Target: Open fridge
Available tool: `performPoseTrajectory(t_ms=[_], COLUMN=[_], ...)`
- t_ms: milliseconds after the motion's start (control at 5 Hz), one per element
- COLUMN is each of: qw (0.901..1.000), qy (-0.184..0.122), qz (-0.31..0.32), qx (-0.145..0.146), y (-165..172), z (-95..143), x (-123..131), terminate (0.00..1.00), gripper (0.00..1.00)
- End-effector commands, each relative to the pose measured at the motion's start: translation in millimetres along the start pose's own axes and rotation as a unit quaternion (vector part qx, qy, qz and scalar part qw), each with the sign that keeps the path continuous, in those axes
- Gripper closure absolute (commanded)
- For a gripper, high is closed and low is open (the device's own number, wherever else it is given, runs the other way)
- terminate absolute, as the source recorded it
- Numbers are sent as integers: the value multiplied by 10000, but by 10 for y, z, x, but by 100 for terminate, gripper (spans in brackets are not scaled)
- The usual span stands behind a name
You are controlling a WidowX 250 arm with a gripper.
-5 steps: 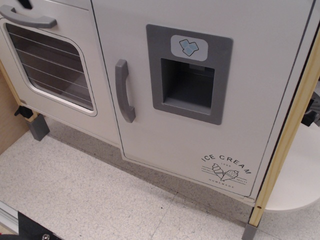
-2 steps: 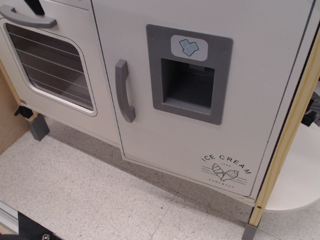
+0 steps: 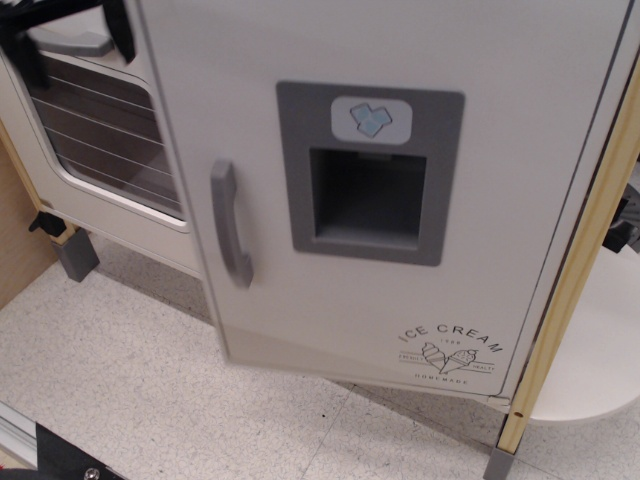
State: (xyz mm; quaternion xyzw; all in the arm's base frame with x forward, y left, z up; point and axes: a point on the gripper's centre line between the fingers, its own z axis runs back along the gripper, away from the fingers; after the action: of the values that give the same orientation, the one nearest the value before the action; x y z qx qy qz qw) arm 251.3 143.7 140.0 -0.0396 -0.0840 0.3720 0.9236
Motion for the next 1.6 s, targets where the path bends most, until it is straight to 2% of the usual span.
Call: performPoseTrajectory(t_ms=[0, 200, 400, 600, 800, 1200, 1400], qw=[9944, 9961, 9960, 9983, 9973, 9931, 9891], qy=[-147, -472, -828, -503, -281, -211, -84], qz=[-1048, -731, -17, -22, -645, -1125, -1463], qx=[-10, 137, 322, 281, 214, 253, 162], y=[141, 229, 325, 183, -75, -151, -133], z=[251, 333, 442, 380, 216, 119, 111], x=[-210, -22, 301, 316, -104, -464, -675], terminate=[0, 0, 0, 0, 0, 0, 0], gripper=[0, 0, 0, 0, 0, 0, 0])
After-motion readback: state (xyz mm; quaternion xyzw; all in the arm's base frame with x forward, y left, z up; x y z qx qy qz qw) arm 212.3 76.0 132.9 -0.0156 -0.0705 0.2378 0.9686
